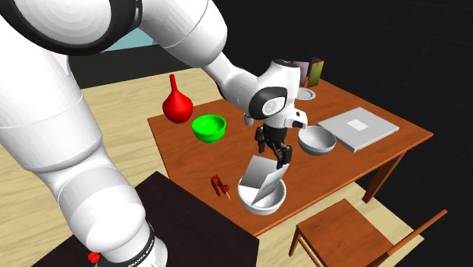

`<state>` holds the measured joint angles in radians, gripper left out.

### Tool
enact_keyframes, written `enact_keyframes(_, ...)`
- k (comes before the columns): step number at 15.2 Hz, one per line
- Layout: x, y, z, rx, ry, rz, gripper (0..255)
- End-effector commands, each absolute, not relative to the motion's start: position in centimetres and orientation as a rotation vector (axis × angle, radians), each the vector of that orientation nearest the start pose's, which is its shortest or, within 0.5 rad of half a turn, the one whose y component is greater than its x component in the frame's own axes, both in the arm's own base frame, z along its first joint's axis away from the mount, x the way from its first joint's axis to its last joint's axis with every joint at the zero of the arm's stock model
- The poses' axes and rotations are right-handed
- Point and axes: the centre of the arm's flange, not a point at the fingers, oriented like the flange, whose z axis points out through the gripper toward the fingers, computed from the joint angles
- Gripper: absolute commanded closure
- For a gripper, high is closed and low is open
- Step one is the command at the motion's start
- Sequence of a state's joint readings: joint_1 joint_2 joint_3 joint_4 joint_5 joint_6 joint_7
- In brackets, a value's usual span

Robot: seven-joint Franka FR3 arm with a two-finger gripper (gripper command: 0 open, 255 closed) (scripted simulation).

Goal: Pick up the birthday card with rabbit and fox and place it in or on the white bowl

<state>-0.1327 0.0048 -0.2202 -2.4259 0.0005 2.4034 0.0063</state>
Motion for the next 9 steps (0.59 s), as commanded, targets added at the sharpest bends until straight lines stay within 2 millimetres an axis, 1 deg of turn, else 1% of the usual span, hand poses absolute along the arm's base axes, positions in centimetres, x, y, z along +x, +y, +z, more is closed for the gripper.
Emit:
enact_keyframes(1, 45.4, -16.8, 32.6, -3.087, 0.561, 0.044, 0)
enact_keyframes(2, 45.4, -16.8, 33.6, -3.087, 0.561, 0.044, 0)
enact_keyframes(9, 45.4, -16.8, 33.6, -3.087, 0.561, 0.044, 0)
